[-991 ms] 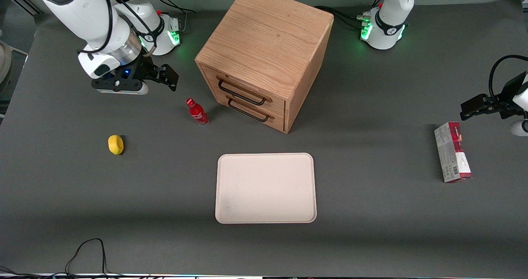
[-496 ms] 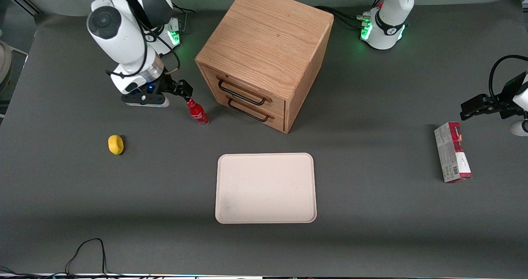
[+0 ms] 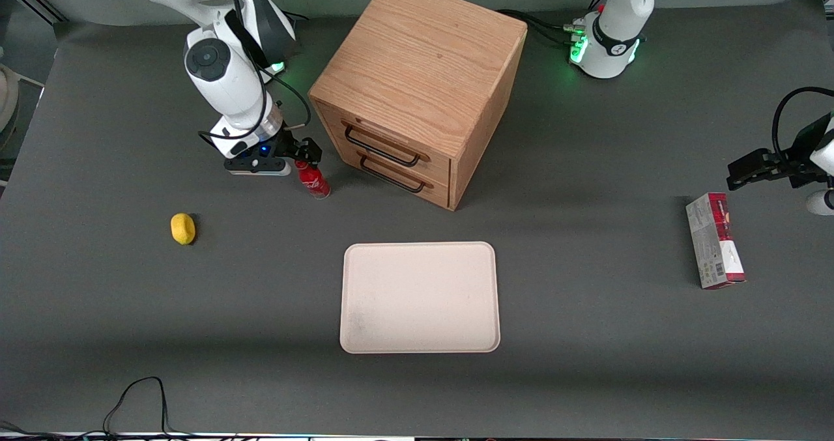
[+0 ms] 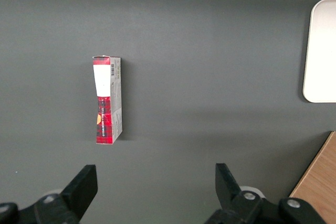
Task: Place coke bottle on tray
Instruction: 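Close the right gripper around the red bottle's neck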
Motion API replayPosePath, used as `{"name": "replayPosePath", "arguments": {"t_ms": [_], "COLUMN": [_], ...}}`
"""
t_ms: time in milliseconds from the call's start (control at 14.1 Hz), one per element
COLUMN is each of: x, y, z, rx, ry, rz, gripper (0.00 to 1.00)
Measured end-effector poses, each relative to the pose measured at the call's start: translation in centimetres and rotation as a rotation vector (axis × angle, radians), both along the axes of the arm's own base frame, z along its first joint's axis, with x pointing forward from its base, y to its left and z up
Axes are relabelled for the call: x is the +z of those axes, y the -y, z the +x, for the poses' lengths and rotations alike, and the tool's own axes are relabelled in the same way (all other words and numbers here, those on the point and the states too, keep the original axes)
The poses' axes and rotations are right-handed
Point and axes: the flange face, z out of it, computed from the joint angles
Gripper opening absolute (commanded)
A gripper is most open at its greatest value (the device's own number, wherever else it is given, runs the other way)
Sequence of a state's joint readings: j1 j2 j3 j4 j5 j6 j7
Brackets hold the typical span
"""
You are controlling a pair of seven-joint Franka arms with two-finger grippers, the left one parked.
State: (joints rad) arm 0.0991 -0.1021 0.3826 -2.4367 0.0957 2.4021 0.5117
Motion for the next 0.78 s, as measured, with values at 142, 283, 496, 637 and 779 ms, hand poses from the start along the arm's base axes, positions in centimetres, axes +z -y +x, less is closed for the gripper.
{"name": "replayPosePath", "arguments": {"t_ms": [142, 283, 496, 637, 779], "x": [-1.0, -1.7, -2.8, -3.0, -3.0], "y": [0.1, 0.2, -0.5, -0.8, -0.8], "z": [-0.2, -0.3, -1.0, -1.2, -1.2], "rx": [-0.001, -0.001, 0.018, 0.026, 0.026], "ry": [-0.013, -0.025, -0.036, -0.036, -0.033], "rz": [-0.002, -0.004, -0.006, -0.006, -0.005], "gripper": [1.0, 1.0, 0.93, 0.66, 0.38]}}
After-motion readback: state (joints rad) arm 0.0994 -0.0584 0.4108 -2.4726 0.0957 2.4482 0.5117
